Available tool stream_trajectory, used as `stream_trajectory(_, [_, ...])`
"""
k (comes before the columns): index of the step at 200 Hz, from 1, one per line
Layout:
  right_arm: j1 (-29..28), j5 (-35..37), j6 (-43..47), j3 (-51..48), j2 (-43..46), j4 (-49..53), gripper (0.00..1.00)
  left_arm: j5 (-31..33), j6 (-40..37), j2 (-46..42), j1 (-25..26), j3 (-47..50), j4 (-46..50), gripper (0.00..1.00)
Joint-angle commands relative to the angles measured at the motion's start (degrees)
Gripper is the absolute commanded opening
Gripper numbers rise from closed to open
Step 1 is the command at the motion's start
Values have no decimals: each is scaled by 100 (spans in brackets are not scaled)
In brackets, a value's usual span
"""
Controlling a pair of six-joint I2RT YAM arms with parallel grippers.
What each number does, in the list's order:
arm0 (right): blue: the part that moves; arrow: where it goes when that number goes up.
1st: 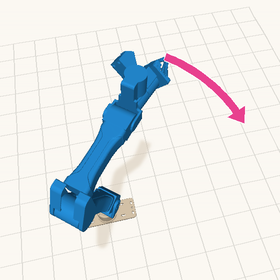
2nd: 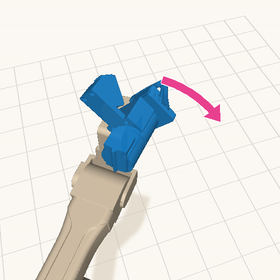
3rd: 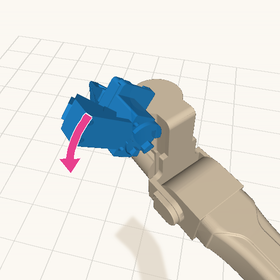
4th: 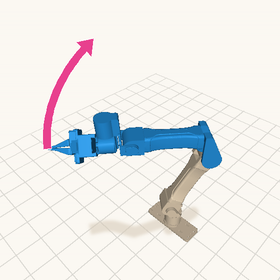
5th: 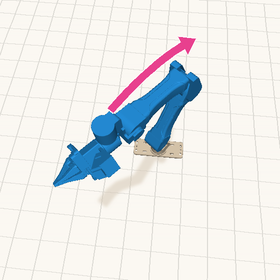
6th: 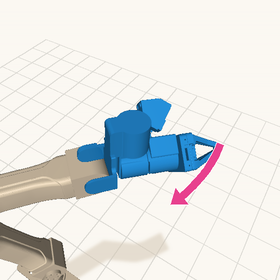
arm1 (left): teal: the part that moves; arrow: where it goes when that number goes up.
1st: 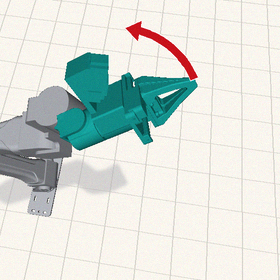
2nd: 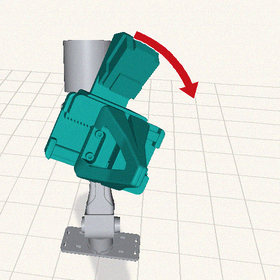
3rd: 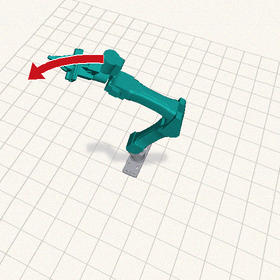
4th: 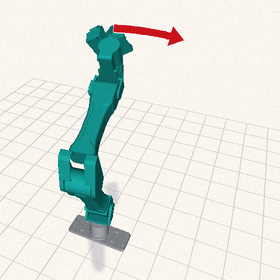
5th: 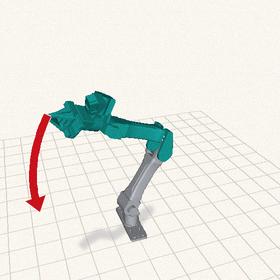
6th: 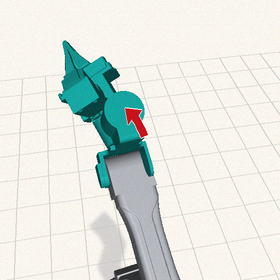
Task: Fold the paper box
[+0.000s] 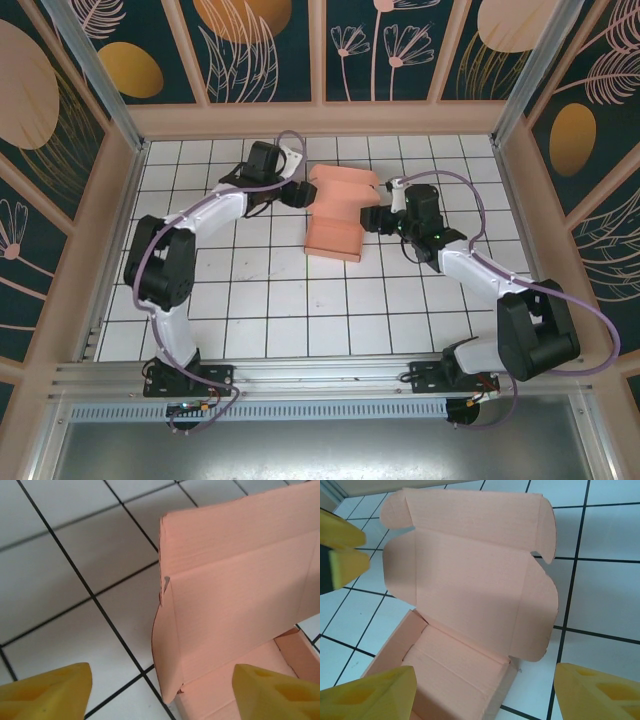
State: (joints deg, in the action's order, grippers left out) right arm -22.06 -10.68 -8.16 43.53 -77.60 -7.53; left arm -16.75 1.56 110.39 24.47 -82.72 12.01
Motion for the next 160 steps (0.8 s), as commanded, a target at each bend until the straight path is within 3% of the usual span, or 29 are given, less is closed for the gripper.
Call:
stream_trajectory(1, [32,-89,183,-108,114,-91,73,-405,-408,375,-39,-593,874,65])
stream_trajectory(70, [44,-16,257,-77,44,-30,73,-557,-544,836,-43,-905,981,41])
stream_trajectory(91, [40,-1,263,-57,43,-21,73,-576,-619,772,-39,-829,908,27])
stream_trajectory(141, [41,14,344,100,155,152,73,-496,-794,68,-39,78,195,3])
stream_trajectory(160, [40,30,441,176,249,250,73,-575,-815,-302,-39,592,-237,0])
